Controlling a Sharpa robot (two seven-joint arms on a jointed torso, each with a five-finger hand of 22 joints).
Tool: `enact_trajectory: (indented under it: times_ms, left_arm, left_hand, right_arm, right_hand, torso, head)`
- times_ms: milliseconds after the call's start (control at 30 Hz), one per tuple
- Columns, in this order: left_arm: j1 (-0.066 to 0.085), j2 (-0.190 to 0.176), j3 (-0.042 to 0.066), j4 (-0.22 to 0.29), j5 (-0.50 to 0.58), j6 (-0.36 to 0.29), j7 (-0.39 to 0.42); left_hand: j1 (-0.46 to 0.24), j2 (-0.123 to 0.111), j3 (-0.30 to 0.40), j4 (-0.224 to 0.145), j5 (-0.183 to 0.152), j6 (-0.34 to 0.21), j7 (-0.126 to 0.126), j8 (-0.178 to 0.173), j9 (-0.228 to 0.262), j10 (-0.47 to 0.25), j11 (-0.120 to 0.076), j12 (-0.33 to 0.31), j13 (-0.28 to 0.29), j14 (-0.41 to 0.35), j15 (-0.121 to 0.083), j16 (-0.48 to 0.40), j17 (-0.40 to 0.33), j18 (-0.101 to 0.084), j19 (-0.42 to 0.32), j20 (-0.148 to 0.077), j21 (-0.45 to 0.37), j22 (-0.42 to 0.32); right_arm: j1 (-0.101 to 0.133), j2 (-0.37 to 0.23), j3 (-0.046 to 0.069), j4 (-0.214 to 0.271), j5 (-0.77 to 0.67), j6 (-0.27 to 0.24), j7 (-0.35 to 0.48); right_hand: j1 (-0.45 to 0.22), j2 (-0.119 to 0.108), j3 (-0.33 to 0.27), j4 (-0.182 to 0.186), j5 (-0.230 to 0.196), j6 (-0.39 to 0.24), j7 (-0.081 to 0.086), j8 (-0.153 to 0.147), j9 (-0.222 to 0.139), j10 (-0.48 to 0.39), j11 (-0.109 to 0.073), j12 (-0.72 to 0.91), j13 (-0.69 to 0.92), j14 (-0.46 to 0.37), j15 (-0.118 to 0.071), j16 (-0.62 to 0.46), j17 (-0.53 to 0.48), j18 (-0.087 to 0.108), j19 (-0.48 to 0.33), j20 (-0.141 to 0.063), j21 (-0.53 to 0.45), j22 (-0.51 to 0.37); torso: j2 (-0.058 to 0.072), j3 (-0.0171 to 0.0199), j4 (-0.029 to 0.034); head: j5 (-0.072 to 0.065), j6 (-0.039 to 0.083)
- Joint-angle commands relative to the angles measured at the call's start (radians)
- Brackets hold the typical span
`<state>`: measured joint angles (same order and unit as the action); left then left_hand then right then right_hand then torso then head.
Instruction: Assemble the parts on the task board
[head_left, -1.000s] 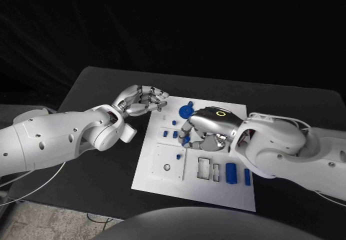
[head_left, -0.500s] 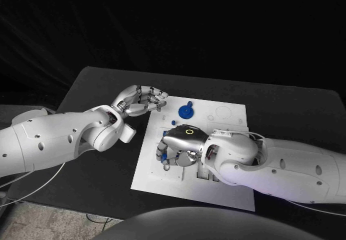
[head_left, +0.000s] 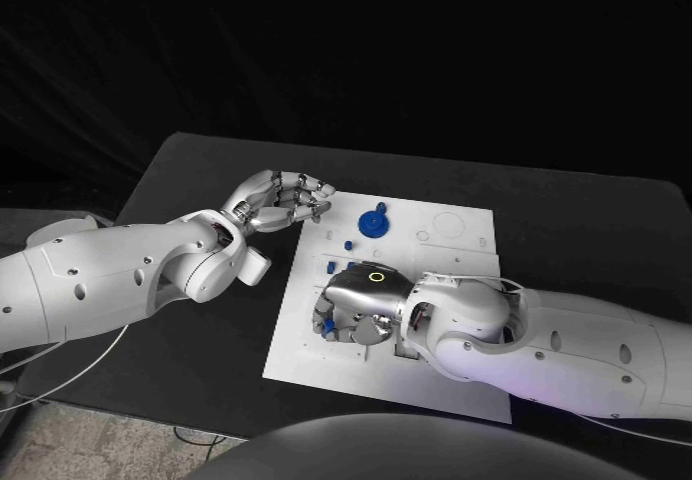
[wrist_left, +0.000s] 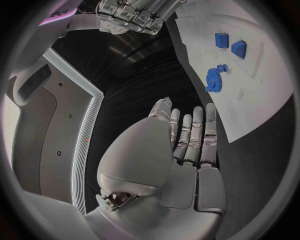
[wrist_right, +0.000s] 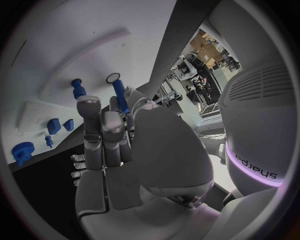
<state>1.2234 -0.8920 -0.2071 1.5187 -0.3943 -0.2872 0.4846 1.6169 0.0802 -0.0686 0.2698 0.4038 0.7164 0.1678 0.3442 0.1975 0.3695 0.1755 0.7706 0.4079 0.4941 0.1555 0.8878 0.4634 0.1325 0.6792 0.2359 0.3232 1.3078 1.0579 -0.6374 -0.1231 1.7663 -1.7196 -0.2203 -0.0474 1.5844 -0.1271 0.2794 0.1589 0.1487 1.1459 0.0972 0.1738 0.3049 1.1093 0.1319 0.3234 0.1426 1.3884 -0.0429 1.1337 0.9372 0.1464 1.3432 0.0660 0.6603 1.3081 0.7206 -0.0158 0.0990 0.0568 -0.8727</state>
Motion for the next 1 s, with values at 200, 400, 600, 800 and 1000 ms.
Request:
enact_trajectory:
  times_ms: [200, 400, 600, 800, 1000]
  left_arm:
    - [0.000, 0.005, 0.000, 0.002, 0.002, 0.006, 0.001]
    - [0.000, 0.008, 0.000, 0.001, 0.002, 0.010, -0.001]
    - [0.000, 0.009, 0.000, 0.000, 0.003, 0.014, -0.002]
    - [0.000, 0.010, 0.000, -0.001, 0.003, 0.015, -0.004]
    - [0.000, 0.012, 0.000, -0.003, 0.003, 0.017, -0.007]
  left_hand:
    - [0.007, 0.007, 0.003, -0.005, 0.009, -0.008, 0.002, 0.004, -0.002, -0.002, 0.006, 0.005, -0.002, 0.000, 0.009, 0.006, -0.002, 0.016, -0.003, 0.005, -0.005, 0.010]
    - [0.009, 0.008, 0.003, -0.006, 0.010, -0.008, 0.002, 0.004, -0.002, -0.003, 0.006, 0.005, -0.003, -0.001, 0.009, 0.006, -0.002, 0.016, -0.004, 0.005, -0.005, 0.010]
    - [0.011, 0.009, 0.005, -0.007, 0.012, -0.009, 0.003, 0.004, -0.003, -0.003, 0.007, 0.005, -0.004, -0.001, 0.008, 0.007, -0.003, 0.016, -0.004, 0.005, -0.006, 0.011]
    - [0.011, 0.009, 0.005, -0.007, 0.012, -0.009, 0.003, 0.004, -0.003, -0.003, 0.007, 0.005, -0.004, -0.001, 0.008, 0.007, -0.003, 0.016, -0.004, 0.005, -0.006, 0.011]
    - [0.011, 0.009, 0.005, -0.007, 0.012, -0.009, 0.003, 0.004, -0.003, -0.003, 0.007, 0.005, -0.004, -0.001, 0.008, 0.007, -0.003, 0.016, -0.004, 0.005, -0.006, 0.011]
  right_arm:
    - [-0.004, -0.010, 0.000, 0.005, -0.040, 0.013, 0.008]
    - [-0.005, -0.022, 0.000, 0.009, -0.053, 0.011, 0.007]
    - [-0.005, -0.033, 0.000, 0.011, -0.060, 0.007, 0.003]
    - [-0.005, -0.046, 0.000, 0.018, -0.063, 0.007, -0.001]
    - [-0.004, -0.061, 0.000, 0.031, -0.063, 0.010, -0.006]
  right_hand:
    - [0.013, -0.007, 0.008, -0.009, 0.009, -0.010, 0.002, -0.007, 0.003, 0.118, -0.106, -0.005, 0.006, -0.002, 0.000, -0.011, -0.009, -0.008, -0.001, -0.003, -0.005, 0.080]
    - [0.014, -0.008, 0.010, -0.011, 0.013, -0.010, 0.002, -0.009, 0.003, 0.118, -0.105, -0.007, 0.007, -0.004, 0.000, -0.016, -0.015, -0.006, -0.004, -0.003, -0.013, 0.078]
    - [0.014, -0.008, 0.010, -0.011, 0.014, -0.010, 0.003, -0.009, 0.003, 0.119, -0.105, -0.007, 0.008, -0.006, 0.000, -0.020, -0.019, -0.005, -0.006, -0.003, -0.020, 0.077]
    - [0.014, -0.008, 0.010, -0.011, 0.015, -0.010, 0.003, -0.009, 0.004, 0.119, -0.105, -0.007, 0.008, -0.007, 0.001, -0.021, -0.021, -0.005, -0.007, -0.002, -0.023, 0.076]
    - [0.013, -0.008, 0.011, -0.011, 0.015, -0.009, 0.003, -0.009, 0.004, 0.119, -0.105, -0.007, 0.008, -0.008, 0.001, -0.023, -0.023, -0.005, -0.008, -0.002, -0.025, 0.076]
  torso:
    - [-0.001, -0.0009, 0.0006]
    - [0.000, -0.0012, 0.0005]
    - [-0.002, -0.0013, 0.0015]
    - [-0.001, -0.0006, 0.0019]
    - [-0.001, -0.0017, 0.0011]
  head:
    - [0.000, 0.000]
    - [0.003, 0.000]
    - [0.006, 0.000]
    - [0.011, 0.000]
    - [0.017, 0.000]
